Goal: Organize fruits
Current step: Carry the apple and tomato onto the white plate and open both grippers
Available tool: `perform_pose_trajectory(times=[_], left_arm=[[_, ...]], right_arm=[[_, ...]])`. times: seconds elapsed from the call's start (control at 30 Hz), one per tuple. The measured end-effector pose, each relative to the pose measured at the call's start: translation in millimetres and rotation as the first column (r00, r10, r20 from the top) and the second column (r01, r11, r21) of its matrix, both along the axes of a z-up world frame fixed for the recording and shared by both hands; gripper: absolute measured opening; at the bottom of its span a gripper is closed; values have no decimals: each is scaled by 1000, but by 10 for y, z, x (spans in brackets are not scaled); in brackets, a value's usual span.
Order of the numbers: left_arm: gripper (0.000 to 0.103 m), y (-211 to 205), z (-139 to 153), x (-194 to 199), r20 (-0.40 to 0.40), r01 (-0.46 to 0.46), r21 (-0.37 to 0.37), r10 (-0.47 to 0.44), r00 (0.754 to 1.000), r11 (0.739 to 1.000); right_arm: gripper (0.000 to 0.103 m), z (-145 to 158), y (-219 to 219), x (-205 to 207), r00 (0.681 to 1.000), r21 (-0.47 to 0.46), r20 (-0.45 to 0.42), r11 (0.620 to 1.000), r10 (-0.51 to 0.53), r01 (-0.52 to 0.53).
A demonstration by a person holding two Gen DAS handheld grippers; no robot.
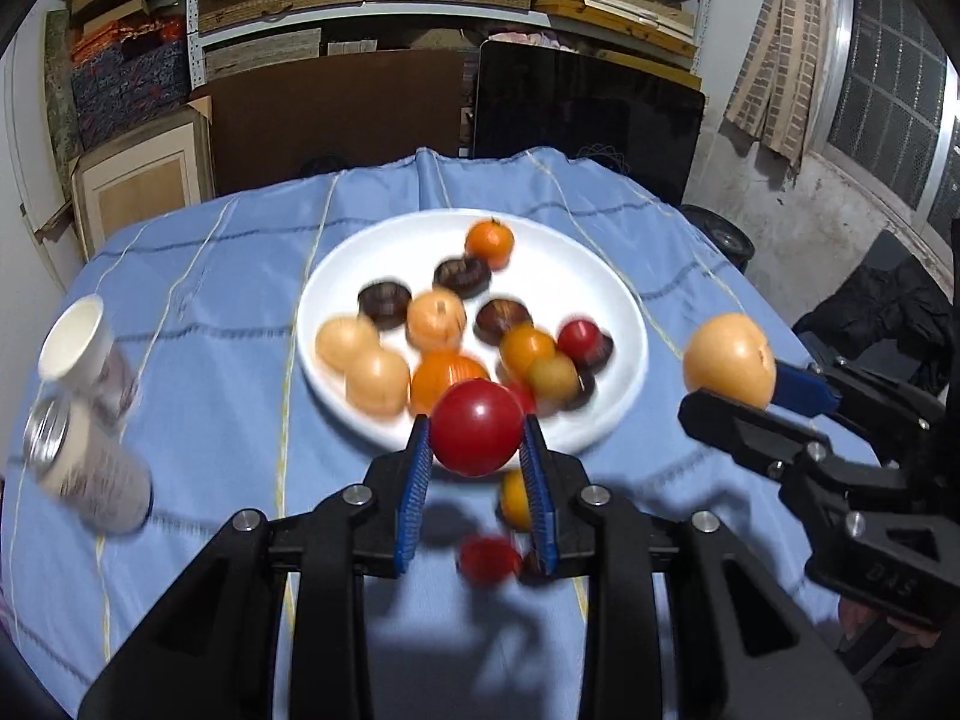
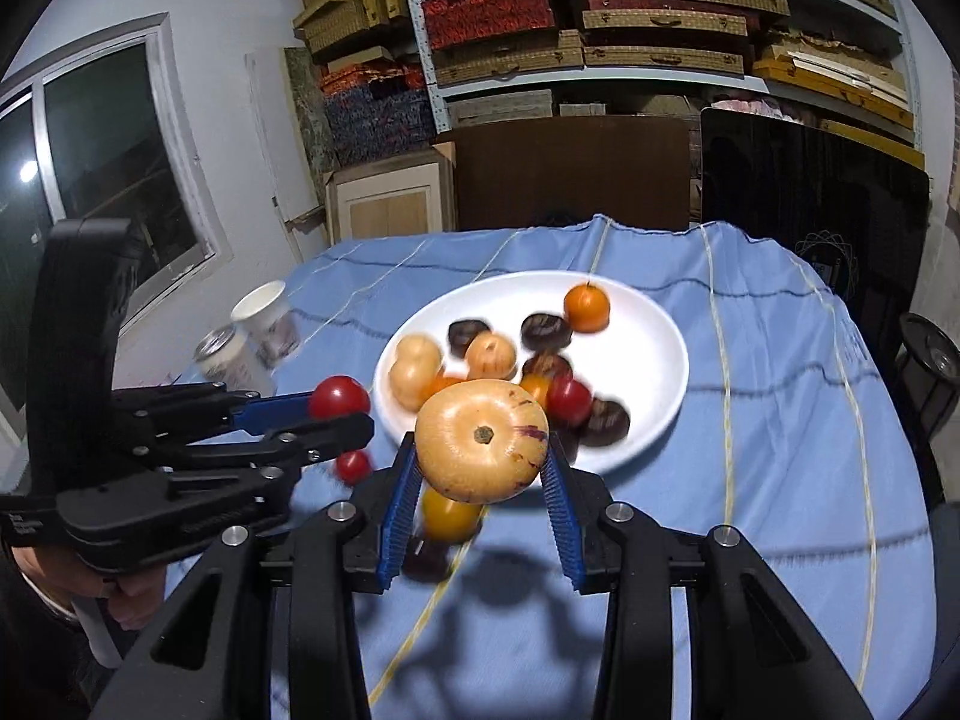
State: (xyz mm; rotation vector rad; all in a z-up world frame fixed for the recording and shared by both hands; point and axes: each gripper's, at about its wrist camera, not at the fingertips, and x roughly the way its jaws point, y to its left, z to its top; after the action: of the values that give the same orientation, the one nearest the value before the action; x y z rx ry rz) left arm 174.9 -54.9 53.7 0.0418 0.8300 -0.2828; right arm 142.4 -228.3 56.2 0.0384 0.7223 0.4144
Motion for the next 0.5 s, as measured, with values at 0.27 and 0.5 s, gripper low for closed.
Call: perform_pose_trajectory(times=[0.27, 0.5], left_arm=[[29, -71, -162, 801, -39, -35, 37, 36, 999, 999], [62, 3, -208, 942, -23, -91, 30, 92, 996, 995]], right_arm=[[41, -283, 112, 736, 997, -14, -74, 1000, -26, 25], [51, -332, 57, 849, 996, 24, -68, 998, -57, 59]])
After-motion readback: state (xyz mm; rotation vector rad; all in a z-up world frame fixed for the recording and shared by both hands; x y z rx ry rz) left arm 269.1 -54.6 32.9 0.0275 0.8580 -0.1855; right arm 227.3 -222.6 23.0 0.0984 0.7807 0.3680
